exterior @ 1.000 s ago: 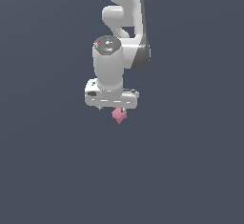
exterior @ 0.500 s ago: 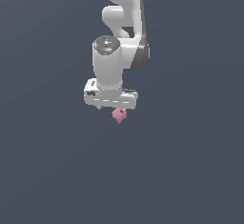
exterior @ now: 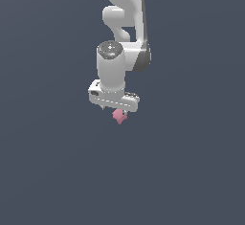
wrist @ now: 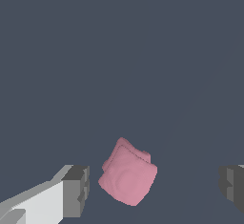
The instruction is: Pick up the object and move it to a goal position.
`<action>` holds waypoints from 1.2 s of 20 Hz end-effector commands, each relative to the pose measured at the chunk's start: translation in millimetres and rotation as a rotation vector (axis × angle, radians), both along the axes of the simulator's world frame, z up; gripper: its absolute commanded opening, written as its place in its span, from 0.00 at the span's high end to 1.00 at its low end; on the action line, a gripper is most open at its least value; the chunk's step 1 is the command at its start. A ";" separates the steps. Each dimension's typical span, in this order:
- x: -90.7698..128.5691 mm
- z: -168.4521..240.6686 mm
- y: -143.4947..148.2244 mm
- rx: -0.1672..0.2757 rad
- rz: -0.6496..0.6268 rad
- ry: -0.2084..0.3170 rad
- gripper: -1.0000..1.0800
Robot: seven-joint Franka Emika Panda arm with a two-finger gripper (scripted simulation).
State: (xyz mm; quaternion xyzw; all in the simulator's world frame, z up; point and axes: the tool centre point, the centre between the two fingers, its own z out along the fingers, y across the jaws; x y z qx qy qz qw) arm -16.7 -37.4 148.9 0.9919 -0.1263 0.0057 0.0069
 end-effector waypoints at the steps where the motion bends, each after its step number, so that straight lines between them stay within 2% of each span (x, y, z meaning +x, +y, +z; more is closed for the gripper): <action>1: -4.6 -6.7 3.2 0.003 -0.057 0.000 0.04; 14: -34.2 -43.5 18.3 0.016 -0.394 0.004 0.04; 24: -47.7 -57.4 22.9 0.017 -0.536 0.005 0.04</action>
